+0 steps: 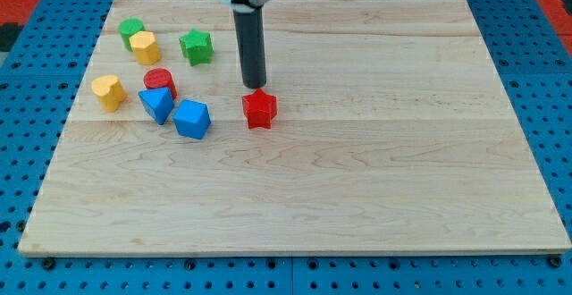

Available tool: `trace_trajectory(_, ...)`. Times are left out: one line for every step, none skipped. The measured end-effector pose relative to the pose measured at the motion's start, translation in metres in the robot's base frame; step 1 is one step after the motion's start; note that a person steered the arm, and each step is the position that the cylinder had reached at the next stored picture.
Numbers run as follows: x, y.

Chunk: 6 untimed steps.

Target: Point your arm towards the green star

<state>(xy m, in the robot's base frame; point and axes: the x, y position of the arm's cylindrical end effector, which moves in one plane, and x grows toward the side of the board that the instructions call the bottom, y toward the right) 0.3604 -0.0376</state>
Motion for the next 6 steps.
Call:
trace_trajectory(-0.043,0.078)
trace_trajectory(-0.083,0.094)
trace_trajectory(-0.097,0.037)
trace_trajectory(-0.131,0.011)
trace_trajectory(-0.12,-0.048)
trace_trajectory(-0.107,-0.123)
